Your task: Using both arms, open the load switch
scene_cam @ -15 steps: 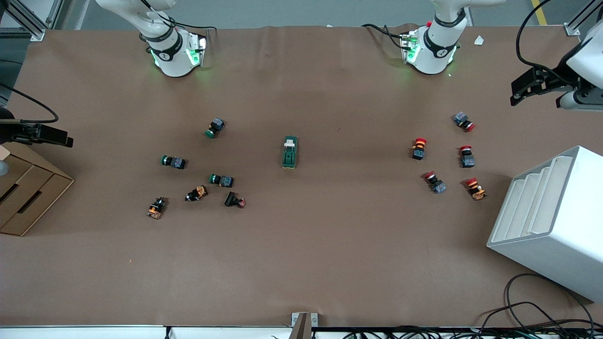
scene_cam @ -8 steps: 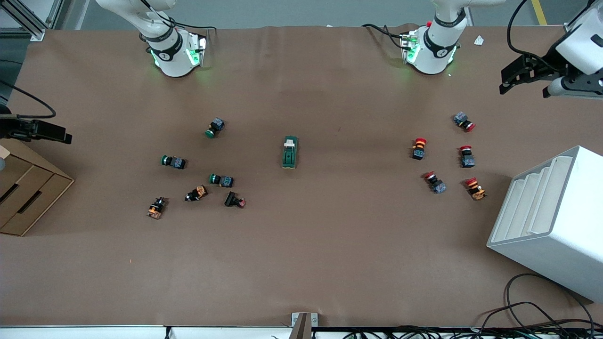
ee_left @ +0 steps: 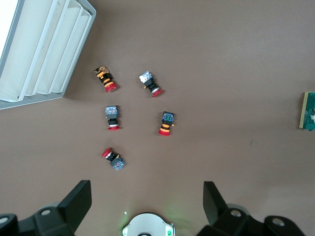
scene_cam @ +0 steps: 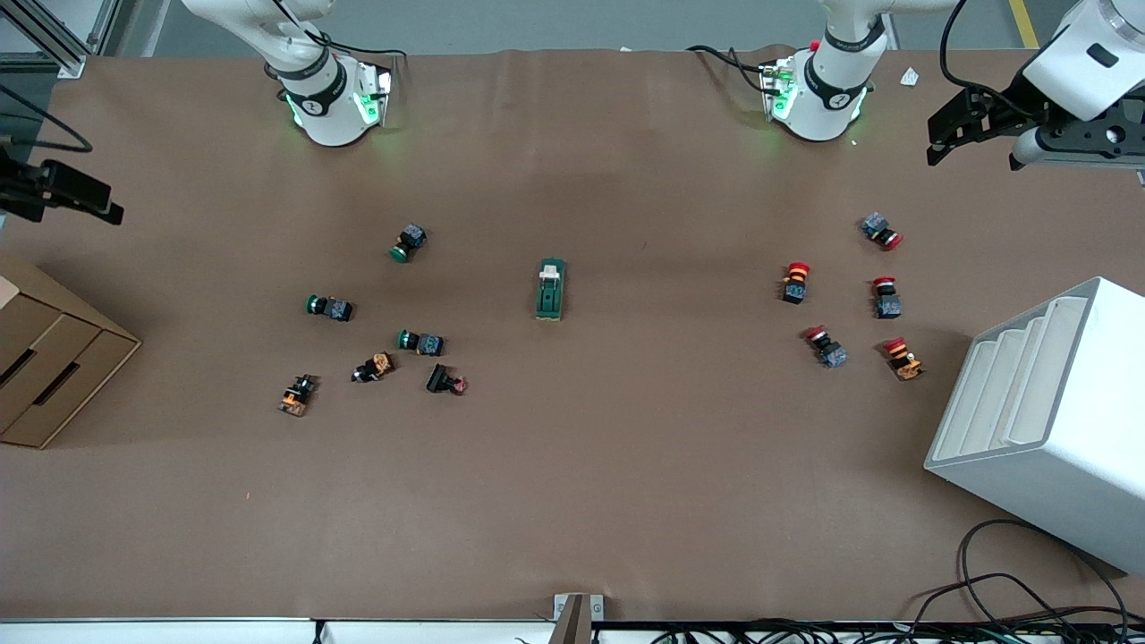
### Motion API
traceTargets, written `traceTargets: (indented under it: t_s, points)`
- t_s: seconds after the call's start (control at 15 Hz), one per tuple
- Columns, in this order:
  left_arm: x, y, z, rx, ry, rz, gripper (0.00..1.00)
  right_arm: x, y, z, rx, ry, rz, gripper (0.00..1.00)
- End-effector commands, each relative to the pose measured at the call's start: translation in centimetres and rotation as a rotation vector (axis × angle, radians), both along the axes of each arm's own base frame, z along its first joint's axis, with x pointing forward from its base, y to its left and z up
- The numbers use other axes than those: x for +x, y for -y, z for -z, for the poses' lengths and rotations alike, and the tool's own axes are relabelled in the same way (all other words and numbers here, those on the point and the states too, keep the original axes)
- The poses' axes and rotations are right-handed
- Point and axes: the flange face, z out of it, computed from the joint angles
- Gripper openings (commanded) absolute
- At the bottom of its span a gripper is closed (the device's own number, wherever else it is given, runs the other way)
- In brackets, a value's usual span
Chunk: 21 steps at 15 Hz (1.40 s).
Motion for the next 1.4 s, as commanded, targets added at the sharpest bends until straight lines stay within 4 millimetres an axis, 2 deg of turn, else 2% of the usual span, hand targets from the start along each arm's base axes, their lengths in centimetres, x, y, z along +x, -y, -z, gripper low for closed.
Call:
traceTargets:
  t_s: [0.0,0.13,0.47,1.33]
  points:
    - [-0.5,-0.3,0.0,-0.002,-0.001,-0.002,1.00,-1.6,-1.2,-0.6,-0.046,0.026,-0.031,1.00]
    - [-0.5,-0.5,0.0,-0.003,0.001,-0.003,1.00,-1.7,-1.2,-0.3,-0.046,0.021,-0.030,1.00]
    - [0.2,-0.9,-0.3,-0.008,0.033,-0.010,1.00,-3.8,-1.1,0.1,-0.035,0.043,-0.020,1.00]
    - [2.4,-2.6,-0.8,-0.015,0.072,-0.053,1.00,-3.6,-1.1,-1.1,0.000,0.070,-0.016,1.00]
